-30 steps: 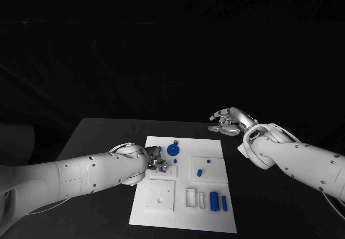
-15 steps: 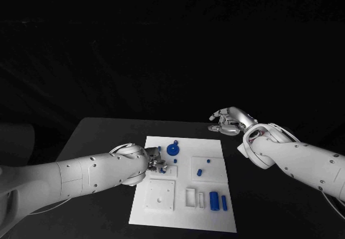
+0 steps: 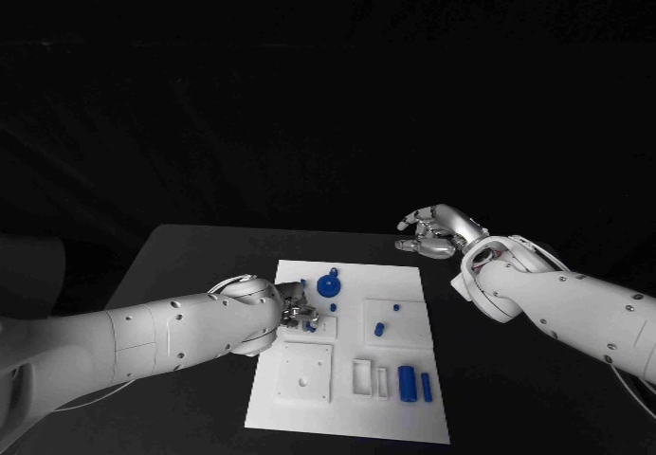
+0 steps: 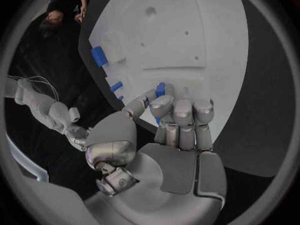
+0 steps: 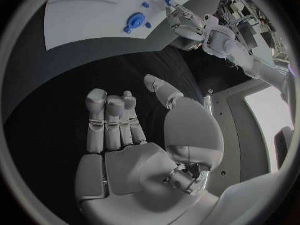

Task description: Assemble the parts on the task board

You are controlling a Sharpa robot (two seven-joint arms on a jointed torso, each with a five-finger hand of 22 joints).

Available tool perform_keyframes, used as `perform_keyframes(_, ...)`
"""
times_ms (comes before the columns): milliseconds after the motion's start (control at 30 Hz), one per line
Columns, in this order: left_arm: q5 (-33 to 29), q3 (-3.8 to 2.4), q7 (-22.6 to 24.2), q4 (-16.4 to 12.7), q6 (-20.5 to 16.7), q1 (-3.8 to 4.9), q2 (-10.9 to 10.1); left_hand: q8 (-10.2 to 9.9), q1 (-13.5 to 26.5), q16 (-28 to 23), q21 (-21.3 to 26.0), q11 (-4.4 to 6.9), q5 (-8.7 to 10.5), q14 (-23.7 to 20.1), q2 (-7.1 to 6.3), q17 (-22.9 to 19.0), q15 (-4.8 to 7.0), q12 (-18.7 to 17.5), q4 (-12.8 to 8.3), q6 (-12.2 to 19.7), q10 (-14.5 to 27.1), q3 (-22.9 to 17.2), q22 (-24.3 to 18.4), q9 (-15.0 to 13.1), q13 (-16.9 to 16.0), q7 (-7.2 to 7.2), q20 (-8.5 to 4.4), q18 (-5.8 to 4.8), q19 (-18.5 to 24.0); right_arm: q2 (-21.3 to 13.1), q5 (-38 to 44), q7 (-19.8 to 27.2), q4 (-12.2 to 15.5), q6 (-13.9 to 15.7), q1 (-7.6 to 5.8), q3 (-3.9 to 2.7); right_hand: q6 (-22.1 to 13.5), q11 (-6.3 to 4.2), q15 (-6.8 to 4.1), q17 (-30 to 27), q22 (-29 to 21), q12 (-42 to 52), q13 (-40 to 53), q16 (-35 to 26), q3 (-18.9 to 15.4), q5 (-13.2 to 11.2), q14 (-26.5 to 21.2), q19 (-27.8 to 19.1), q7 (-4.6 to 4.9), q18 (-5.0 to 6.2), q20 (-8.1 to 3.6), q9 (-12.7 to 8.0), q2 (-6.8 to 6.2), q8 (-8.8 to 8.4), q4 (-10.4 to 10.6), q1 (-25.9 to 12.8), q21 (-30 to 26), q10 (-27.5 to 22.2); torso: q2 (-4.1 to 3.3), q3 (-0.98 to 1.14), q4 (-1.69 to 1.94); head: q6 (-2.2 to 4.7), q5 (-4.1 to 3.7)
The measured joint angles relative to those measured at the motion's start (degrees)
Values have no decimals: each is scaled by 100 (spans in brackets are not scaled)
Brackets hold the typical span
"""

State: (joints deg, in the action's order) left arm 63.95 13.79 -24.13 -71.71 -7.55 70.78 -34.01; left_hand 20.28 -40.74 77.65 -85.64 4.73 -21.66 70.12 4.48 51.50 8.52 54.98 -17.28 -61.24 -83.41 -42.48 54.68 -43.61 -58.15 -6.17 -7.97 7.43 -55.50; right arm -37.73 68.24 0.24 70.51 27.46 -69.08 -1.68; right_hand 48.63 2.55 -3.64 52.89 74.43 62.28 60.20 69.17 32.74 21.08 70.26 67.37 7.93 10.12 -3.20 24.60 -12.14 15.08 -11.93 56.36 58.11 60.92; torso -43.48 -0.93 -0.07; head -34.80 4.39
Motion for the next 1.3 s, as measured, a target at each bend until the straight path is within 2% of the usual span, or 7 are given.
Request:
perform_keyframes(267, 17, 1, 73, -246, -302, -22, -203, -20, -1, 0, 0, 0, 22, 0, 0, -4, 0, 0, 11, 0, 0, -12, 0, -7, 7, 0, 1, 0, 1, -18, -1, 0, -4, -2, 0, 0, -2, 0, 0, 0, 0, 0, -6, 0, 0, 0, 0, 21, 2, 0, -1, 5, 0, 0, 0, 0, 0, 0, 1, -2, 3, 7, 0)
perform_keyframes(533, 21, 1, 184, -417, -931, -56, -241, -5, -4, 0, 0, 0, 8, 0, -3, -9, 1, 0, 14, 0, 1, -16, 5, -55, 13, 1, 10, 0, 9, -27, -1, -3, -4, -4, 0, 0, -4, 0, 0, 0, 5, 0, -5, 0, 0, 0, 0, 20, 2, 0, 0, 4, 0, 0, 0, 0, 0, 0, 2, -2, 5, 1, -4)
perform_keyframes(733, -25, 1, 213, -397, -1229, -102, -247, -5, -5, 0, 0, -1, 7, 0, -4, -15, 1, 0, 2, -1, 1, -30, 4, -83, 18, 1, 10, 0, 9, -28, -1, -5, -7, -8, 0, 0, -5, 0, -15, 1, 4, 1, -12, 0, 0, 0, 16, 20, 2, 0, 1, 4, 0, 0, 0, 0, 0, 0, 2, 0, 5, -8, 10)
perform_keyframes(1300, -127, 2, 216, -165, -1378, -306, -182, -16, -13, 0, 0, -1, 20, 0, -12, -15, 1, 0, 10, -1, 2, -37, 8, -91, 23, 1, 12, -1, 10, -36, -2, -13, -10, -17, 0, 0, -10, 0, -15, 1, 8, 0, -11, 0, 0, 0, 16, 19, 5, 0, 2, 3, 0, 0, 0, 0, 0, 0, 1, 3, -3, -47, 24)
